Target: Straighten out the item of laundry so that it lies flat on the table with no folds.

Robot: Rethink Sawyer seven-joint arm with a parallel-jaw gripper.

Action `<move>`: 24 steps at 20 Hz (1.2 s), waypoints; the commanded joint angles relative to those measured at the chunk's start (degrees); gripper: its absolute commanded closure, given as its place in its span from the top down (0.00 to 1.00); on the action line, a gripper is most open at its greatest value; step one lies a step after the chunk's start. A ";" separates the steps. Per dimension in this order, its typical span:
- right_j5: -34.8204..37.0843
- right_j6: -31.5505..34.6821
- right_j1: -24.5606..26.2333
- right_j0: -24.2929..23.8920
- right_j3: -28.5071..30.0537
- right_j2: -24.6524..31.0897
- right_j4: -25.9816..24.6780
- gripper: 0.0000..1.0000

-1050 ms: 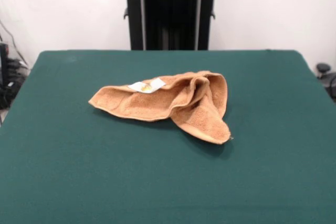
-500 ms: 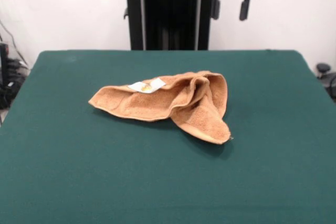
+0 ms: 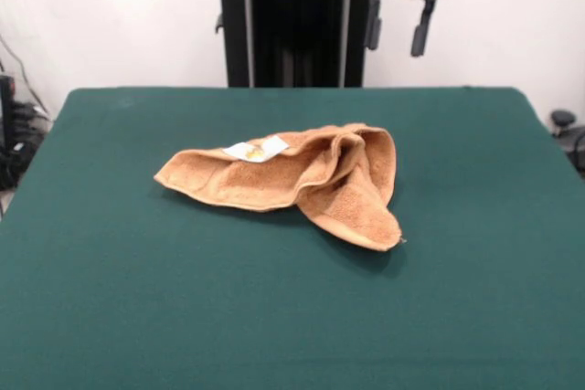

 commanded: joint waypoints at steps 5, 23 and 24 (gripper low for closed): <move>-15.29 19.05 18.92 -11.15 0.44 8.59 -2.37 1.00; -18.32 21.87 17.47 -10.88 3.80 12.24 1.04 1.00; -17.98 23.14 16.12 -11.18 4.52 13.42 1.09 1.00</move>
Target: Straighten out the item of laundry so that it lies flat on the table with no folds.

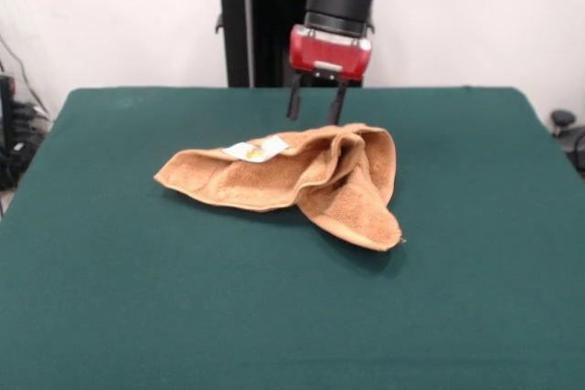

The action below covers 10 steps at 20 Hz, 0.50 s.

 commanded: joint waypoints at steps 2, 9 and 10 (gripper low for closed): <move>-1.33 21.51 -5.64 3.08 4.11 10.24 3.93 1.00; 9.07 22.33 -16.15 -1.93 4.41 16.04 3.04 1.00; 9.00 23.61 -16.75 -3.23 4.77 17.56 2.68 1.00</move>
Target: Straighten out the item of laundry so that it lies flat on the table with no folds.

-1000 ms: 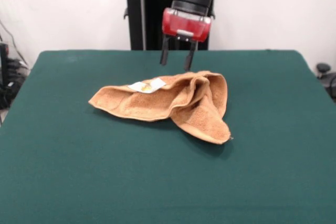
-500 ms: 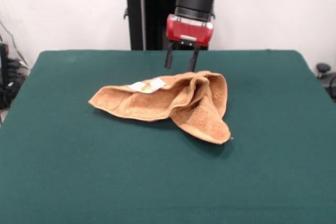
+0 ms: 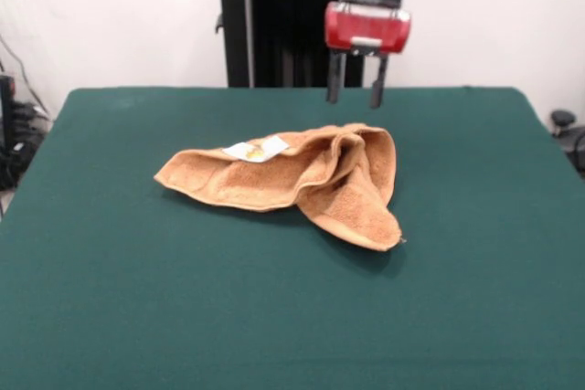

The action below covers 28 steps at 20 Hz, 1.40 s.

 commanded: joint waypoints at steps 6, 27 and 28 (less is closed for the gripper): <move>4.21 21.02 -6.92 -2.49 1.68 11.39 3.86 1.00; -15.30 29.12 12.91 1.53 -4.78 7.83 4.64 1.00; -15.78 29.09 13.77 1.14 -5.33 8.00 4.26 1.00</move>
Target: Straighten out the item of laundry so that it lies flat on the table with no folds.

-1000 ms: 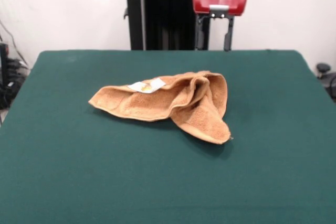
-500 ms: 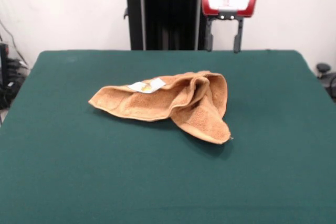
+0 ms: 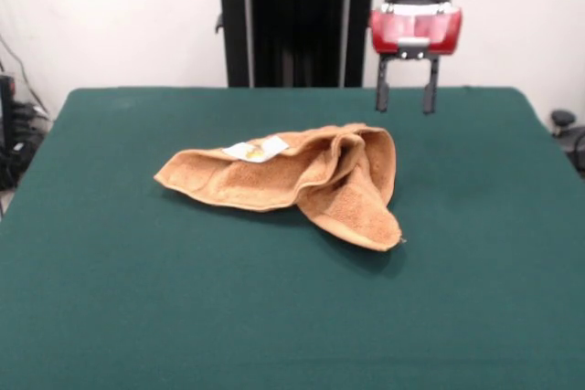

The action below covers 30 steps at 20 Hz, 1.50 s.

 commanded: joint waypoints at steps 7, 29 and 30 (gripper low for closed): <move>-2.75 12.94 14.17 -5.98 -9.35 4.44 -3.35 1.00; 6.89 11.24 14.84 -8.94 -11.04 8.04 -4.12 1.00; 10.18 8.53 14.51 -6.21 -11.69 5.69 -0.86 1.00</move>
